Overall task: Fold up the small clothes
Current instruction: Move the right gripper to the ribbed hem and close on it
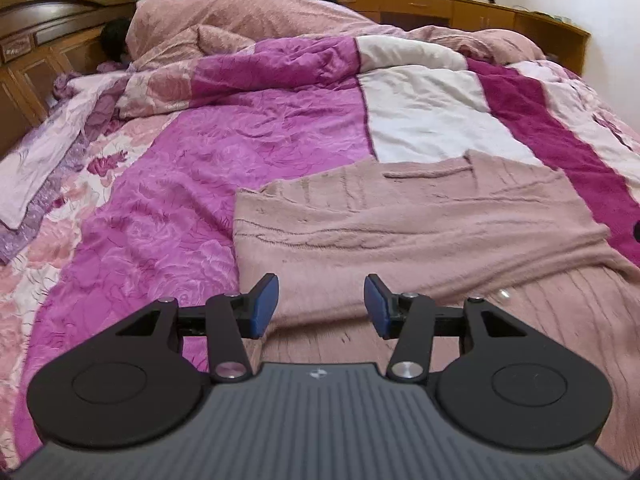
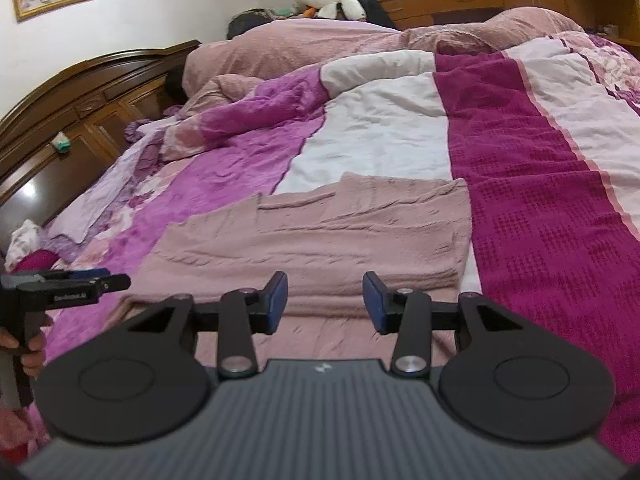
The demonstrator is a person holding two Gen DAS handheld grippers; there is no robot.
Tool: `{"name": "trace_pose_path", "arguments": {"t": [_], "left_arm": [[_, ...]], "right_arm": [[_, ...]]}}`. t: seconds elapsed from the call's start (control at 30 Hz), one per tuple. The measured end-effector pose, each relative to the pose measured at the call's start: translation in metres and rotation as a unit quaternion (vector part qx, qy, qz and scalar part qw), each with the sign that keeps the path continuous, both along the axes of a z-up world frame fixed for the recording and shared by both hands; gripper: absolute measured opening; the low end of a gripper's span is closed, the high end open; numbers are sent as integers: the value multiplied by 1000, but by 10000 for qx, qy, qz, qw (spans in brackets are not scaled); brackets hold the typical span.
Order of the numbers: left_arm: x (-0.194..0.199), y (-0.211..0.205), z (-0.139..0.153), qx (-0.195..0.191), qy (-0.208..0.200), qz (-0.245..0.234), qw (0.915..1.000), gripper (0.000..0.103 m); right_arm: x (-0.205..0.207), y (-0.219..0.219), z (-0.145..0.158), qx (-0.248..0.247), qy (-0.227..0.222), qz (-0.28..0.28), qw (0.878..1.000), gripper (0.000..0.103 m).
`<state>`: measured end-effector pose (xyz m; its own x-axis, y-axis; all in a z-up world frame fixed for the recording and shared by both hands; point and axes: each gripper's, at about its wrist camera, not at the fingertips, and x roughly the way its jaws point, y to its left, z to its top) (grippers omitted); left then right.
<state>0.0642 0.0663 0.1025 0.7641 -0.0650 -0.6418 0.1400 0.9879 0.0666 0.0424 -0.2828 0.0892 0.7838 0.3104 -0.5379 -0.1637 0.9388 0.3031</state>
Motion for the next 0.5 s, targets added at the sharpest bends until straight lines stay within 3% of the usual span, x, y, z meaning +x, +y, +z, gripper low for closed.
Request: {"name": "trace_pose_path", "arguments": {"t": [0.27,0.5], "left_arm": [[-59,-13,16,136,285,-345,9989,56],[-109,-15,5,303,566,-546,9964,57]], "right_arm": [[-43,22,14,-249,28,546,9982,45],[-79,43,8,-694,226,1040,9919,45]]}}
